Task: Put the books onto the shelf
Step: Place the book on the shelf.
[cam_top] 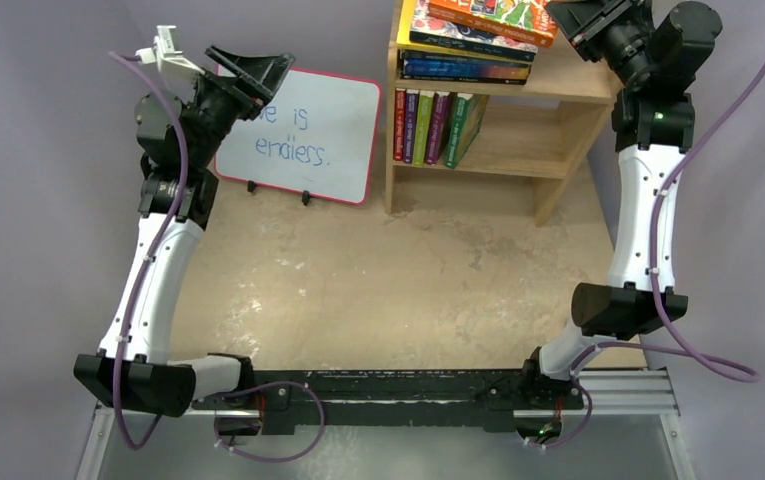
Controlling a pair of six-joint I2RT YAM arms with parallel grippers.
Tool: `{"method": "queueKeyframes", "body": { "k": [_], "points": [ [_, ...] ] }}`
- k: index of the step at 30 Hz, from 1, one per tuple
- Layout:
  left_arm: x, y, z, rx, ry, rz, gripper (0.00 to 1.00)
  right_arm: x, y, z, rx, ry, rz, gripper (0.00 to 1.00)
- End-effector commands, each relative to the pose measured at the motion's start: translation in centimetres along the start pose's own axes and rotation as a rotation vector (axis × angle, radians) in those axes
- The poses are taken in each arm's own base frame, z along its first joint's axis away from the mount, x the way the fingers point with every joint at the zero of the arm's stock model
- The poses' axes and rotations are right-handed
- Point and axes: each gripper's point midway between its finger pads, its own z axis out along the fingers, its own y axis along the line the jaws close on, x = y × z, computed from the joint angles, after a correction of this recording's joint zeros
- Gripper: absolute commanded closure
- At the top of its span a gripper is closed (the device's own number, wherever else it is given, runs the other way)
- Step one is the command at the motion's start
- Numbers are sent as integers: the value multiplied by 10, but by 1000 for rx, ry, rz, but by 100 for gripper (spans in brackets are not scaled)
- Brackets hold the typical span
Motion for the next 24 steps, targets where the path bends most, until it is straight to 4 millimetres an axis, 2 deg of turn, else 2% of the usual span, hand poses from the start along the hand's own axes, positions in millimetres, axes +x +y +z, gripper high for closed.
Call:
{"method": "queueKeyframes", "body": {
  "k": [1,6,8,12,17,20,24],
  "points": [
    [-11,-66,7,195,-46,18,27,-11,10,-19,-12,-9,-84,90],
    [17,-89,33,241,-3,31,27,-18,8,-25,-16,-19,-81,99],
    [29,-94,46,248,10,41,27,-18,8,-26,-27,-15,-76,100],
    [41,-109,65,274,2,68,27,-18,13,-25,-66,2,-79,100],
    [61,-128,90,312,8,108,27,-10,28,-16,-202,87,-88,100],
    [69,-127,104,298,-1,139,27,-7,32,-15,-239,112,-91,100],
    [78,-122,118,279,2,146,27,-8,27,-14,-207,90,-67,100]
  ]
}}
